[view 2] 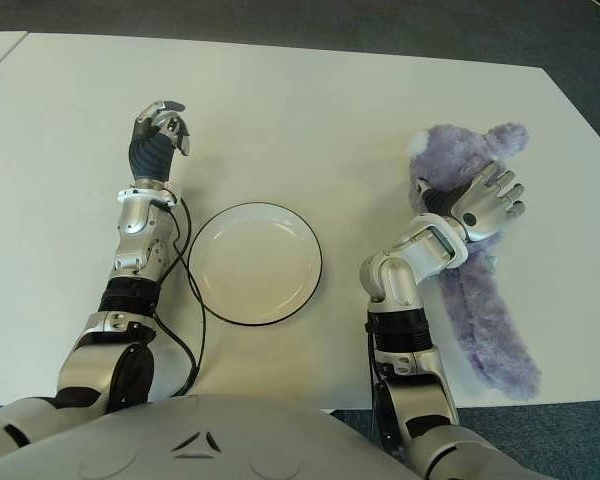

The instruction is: Put the doll into the plate.

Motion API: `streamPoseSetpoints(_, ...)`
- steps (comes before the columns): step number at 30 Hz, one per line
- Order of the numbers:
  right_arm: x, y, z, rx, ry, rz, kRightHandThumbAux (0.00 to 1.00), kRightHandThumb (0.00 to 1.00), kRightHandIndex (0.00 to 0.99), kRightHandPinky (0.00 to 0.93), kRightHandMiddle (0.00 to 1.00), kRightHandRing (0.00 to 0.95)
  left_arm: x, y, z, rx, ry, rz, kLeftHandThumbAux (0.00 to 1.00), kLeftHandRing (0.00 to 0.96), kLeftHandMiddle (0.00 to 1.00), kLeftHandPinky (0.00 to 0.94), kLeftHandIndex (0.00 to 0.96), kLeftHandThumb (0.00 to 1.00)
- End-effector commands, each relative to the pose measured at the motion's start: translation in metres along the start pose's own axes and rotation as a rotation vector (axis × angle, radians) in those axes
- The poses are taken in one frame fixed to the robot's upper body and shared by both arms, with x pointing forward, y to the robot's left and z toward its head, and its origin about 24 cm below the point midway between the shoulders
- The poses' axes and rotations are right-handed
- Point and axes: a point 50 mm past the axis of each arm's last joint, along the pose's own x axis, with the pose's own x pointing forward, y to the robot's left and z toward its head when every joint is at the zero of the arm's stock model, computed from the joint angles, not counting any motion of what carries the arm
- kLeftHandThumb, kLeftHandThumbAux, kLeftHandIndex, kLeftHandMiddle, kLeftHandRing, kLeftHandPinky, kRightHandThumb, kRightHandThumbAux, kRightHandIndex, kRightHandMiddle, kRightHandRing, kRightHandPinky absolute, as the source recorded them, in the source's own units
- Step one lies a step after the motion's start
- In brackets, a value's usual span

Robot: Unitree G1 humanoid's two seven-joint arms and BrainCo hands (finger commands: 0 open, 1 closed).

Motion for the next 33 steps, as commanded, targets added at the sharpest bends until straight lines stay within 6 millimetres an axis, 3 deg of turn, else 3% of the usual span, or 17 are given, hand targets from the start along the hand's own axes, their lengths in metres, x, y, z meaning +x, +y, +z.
streamPoseSetpoints(1,-0.011,0.025,0.0,0.041,-0.068,0.11,0.501,0.231,0.076,0.37,0.336,0.369,-0.006,0.001,-0.006,0.004,0.025,0.025,0.699,0.816,0.827,0.808,0.445,0.719)
streamPoseSetpoints(6,-0.007,0.025,0.012,0.097,-0.136,0.097,0.515,0.444,0.241,0.494,0.454,0.488,-0.007,0.0,-0.006,-0.008,0.023,0.022,0.699,0.816,0.826,0.809,0.445,0.719)
streamPoseSetpoints(8,-0.004,0.022,0.018,0.112,-0.158,0.1,0.628,0.599,0.349,0.567,0.499,0.541,-0.007,-0.001,-0.005,-0.013,0.02,0.02,0.699,0.817,0.826,0.813,0.445,0.719)
streamPoseSetpoints(14,-0.001,0.019,0.023,0.129,-0.215,0.119,0.697,0.706,0.423,0.638,0.574,0.612,-0.008,-0.002,-0.005,-0.02,0.015,0.017,0.699,0.818,0.827,0.809,0.445,0.719)
streamPoseSetpoints(17,0.0,0.018,0.027,0.141,-0.259,0.128,0.675,0.806,0.441,0.656,0.533,0.637,-0.008,-0.003,-0.004,-0.023,0.013,0.015,0.699,0.819,0.827,0.811,0.445,0.719)
streamPoseSetpoints(25,0.004,0.018,0.034,0.142,-0.309,0.129,0.663,0.855,0.447,0.66,0.536,0.671,-0.009,-0.003,-0.004,-0.018,0.009,0.015,0.7,0.82,0.827,0.81,0.445,0.718)
streamPoseSetpoints(33,0.019,0.029,0.043,0.149,-0.343,0.158,0.663,0.858,0.442,0.649,0.538,0.666,-0.01,-0.003,-0.004,-0.015,0.009,0.021,0.7,0.82,0.828,0.807,0.445,0.717)
